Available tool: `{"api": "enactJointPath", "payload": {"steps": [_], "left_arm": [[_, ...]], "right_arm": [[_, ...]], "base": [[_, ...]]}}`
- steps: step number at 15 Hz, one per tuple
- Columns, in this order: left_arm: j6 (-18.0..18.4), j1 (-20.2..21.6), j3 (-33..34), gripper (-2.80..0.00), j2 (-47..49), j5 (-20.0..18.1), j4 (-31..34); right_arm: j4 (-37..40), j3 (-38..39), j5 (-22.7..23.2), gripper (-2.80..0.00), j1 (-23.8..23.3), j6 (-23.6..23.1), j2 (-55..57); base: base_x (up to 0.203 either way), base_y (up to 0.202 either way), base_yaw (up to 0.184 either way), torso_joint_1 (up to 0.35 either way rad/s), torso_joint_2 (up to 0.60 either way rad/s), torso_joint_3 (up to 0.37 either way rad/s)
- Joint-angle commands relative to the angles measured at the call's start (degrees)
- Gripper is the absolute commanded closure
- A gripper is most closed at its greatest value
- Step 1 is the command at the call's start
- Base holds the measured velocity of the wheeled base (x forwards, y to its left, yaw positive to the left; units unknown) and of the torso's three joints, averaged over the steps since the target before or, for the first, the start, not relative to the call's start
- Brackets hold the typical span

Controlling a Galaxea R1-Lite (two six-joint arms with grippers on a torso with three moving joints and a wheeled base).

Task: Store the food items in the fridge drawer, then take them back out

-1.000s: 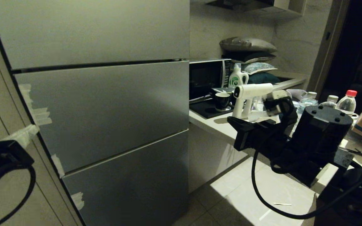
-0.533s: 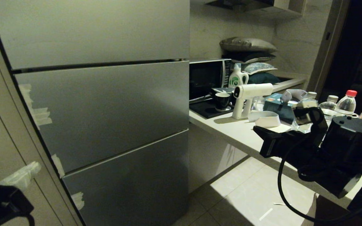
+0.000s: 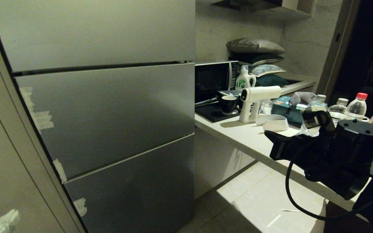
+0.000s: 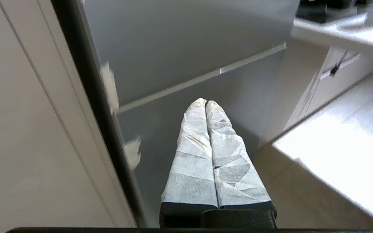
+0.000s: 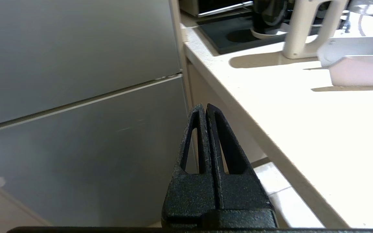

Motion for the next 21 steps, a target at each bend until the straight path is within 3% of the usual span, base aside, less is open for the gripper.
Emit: {"api": "enactJointPath", "payload": {"steps": [1,4,6,9,17,21], "left_arm": [[0.5,-0.1,0.3,0.00,-14.2,-0.8,11.5],[1.5,-0.3,1.4,0.00,-16.6,2.4,24.8],[2.7,-0.9,1.2,0.00,-16.4,-0.2,27.6],[2.2,-9.4,0.9,0.00,-17.0,-0.4,29.2],[2.1,-6.3,0.3,0.00,-33.1,1.5,30.4],[0.0,-6.4,0.5,0.00,-32.7,2.0,30.0]], "right_arm": [[-0.4,-0.8,0.0,0.00,0.0,0.0,1.6],[-0.4,-1.1,-0.1,0.00,0.1,-0.2,1.7],[-0.4,-1.0,-0.1,0.00,0.1,-0.3,1.6],[-0.4,-1.1,-0.1,0.00,0.1,-0.4,1.7],[-0.4,-1.0,-0.1,0.00,-0.4,0.0,2.9],[-0.4,0.2,-0.4,0.00,-0.9,-0.2,2.2]], "base": [[0.000,0.000,0.000,0.000,0.00,0.000],[0.000,0.000,0.000,0.000,0.00,0.000],[0.000,0.000,0.000,0.000,0.00,0.000],[0.000,0.000,0.000,0.000,0.00,0.000],[0.000,0.000,0.000,0.000,0.00,0.000],[0.000,0.000,0.000,0.000,0.00,0.000]]}}
